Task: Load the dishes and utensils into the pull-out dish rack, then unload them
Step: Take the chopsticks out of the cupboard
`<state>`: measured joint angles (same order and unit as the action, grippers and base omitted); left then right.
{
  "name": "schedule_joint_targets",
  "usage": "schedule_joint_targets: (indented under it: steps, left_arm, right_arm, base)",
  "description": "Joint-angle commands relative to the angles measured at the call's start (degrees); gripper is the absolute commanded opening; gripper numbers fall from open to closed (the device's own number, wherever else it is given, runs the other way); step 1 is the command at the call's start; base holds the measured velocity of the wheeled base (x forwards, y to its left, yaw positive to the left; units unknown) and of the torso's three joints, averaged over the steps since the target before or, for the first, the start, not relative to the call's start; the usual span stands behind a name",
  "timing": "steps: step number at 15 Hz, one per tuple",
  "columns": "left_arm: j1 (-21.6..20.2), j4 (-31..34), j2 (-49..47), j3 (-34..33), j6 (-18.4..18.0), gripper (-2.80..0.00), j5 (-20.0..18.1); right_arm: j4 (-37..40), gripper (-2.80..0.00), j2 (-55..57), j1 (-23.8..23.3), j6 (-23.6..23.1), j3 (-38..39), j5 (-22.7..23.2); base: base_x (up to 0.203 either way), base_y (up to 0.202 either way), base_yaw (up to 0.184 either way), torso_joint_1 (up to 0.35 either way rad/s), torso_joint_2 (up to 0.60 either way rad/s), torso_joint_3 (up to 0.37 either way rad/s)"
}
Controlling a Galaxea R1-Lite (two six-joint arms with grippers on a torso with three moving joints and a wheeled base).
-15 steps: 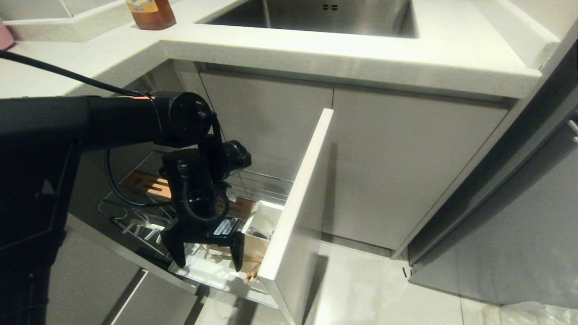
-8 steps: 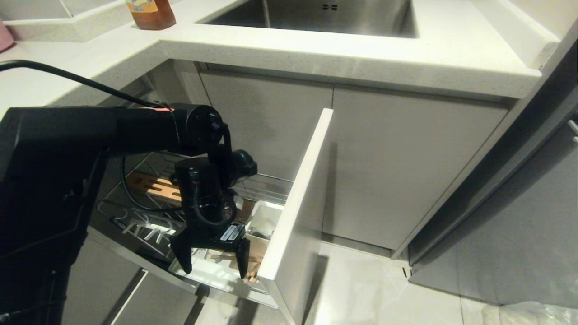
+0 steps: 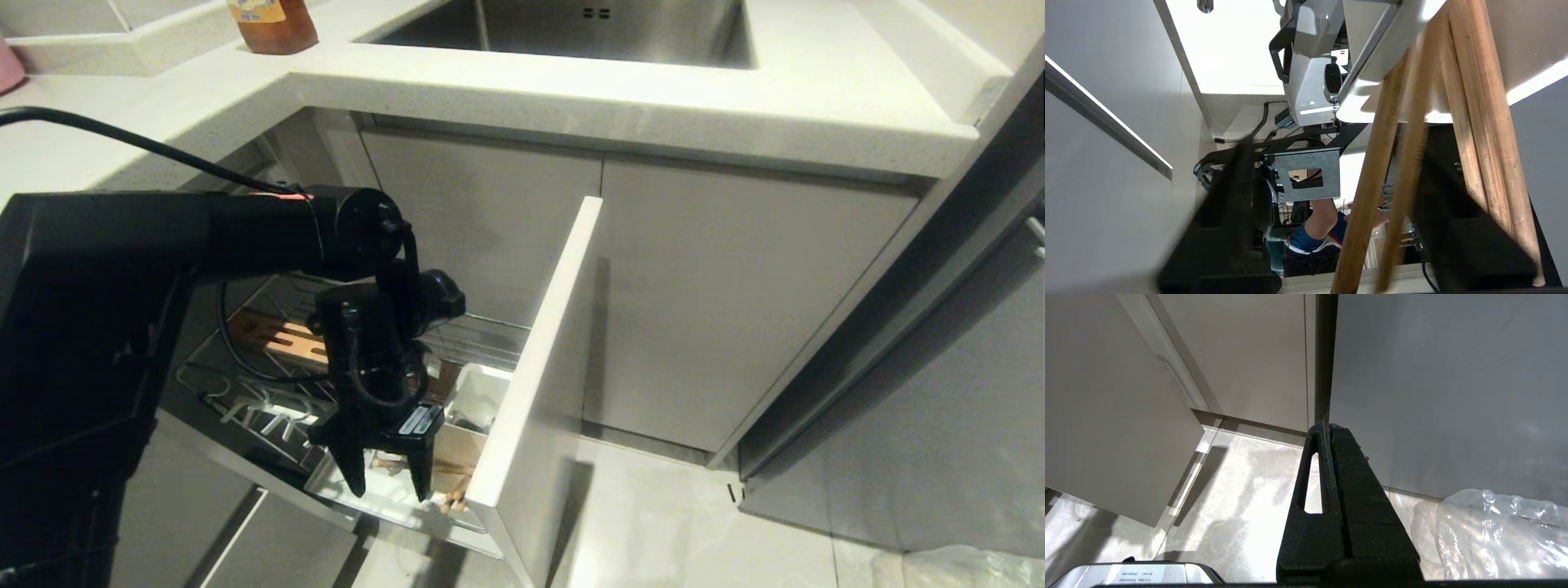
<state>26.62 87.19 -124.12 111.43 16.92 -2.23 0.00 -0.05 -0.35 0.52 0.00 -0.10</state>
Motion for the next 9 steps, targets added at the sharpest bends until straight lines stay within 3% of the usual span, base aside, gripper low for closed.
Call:
schedule_joint_targets:
  steps: [1, 9]
  left_arm:
    - [0.0, 0.5, 0.6, 0.0, 0.1, -2.8, -0.2]
    - [1.0, 0.5, 1.3, 0.0, 0.2, -2.8, -1.6]
  right_arm:
    - [0.0, -2.8, 0.0, 0.0, 0.0, 0.0, 0.0]
    - [0.0, -2.8, 0.0, 0.0, 0.0, 0.0, 0.0]
  base:
    - [0.0, 0.0, 0.0, 0.0, 0.0, 0.0]
    - [0.0, 0.0, 0.0, 0.0, 0.0, 0.0]
